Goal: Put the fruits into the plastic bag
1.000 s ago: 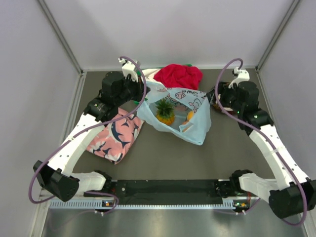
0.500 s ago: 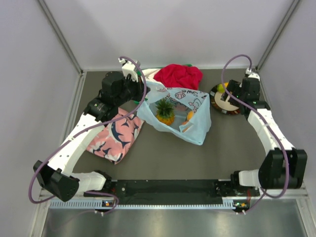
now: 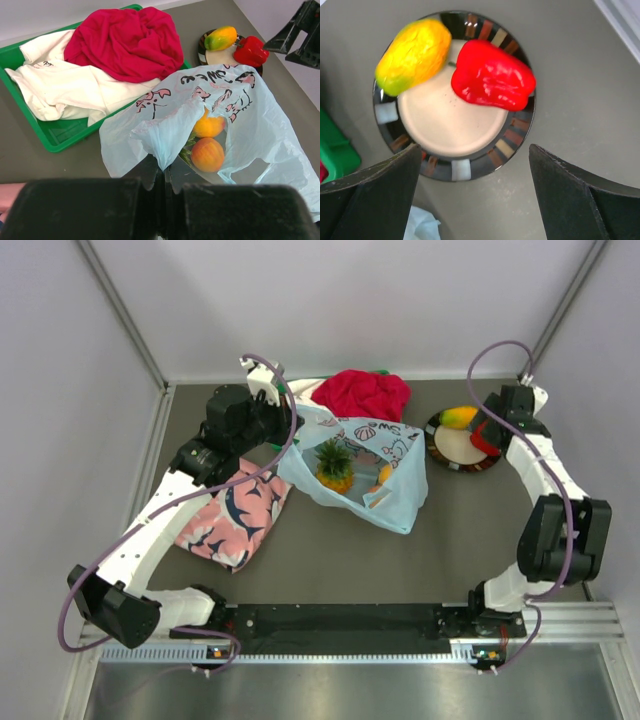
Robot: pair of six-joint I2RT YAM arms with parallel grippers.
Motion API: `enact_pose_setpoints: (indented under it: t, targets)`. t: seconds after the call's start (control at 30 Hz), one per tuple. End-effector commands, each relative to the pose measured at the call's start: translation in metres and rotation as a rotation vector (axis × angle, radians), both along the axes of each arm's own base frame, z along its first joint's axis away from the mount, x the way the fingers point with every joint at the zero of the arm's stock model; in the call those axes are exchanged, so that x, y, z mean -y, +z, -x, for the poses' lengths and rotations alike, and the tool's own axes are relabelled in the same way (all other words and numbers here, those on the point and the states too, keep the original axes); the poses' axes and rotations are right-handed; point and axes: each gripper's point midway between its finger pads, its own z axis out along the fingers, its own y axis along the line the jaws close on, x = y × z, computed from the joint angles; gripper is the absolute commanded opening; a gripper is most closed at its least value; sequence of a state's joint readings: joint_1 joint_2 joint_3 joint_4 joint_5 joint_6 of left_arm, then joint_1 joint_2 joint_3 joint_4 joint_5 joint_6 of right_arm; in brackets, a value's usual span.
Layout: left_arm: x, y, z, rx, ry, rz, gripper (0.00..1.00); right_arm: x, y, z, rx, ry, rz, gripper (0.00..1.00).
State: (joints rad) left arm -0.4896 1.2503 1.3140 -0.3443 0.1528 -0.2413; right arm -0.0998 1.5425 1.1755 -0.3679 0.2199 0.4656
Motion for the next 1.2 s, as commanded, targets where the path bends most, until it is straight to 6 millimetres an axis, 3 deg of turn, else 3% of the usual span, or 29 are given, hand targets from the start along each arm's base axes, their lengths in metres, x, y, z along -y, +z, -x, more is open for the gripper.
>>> enact_pose_setpoints:
  t: [0.0,0.47,0.73,1.17]
  targets:
    - [0.0,0.022,0.001,0.058,-0.007,0.036,0.0,0.021,0.011,-0.016,-0.025,-0.1,0.036,0.87]
    - [-0.001,0.023,0.002,0.064,-0.003,0.031,0.0,0.034,-0.013,-0.041,-0.115,-0.157,0.023,0.91]
    - [-0.003,0.025,0.002,0.072,0.006,0.029,0.0,0.039,-0.029,-0.045,-0.146,-0.173,0.018,0.93]
    - [-0.003,0.024,0.001,0.073,0.007,0.023,0.0,0.036,-0.033,-0.055,-0.118,-0.162,-0.002,0.97]
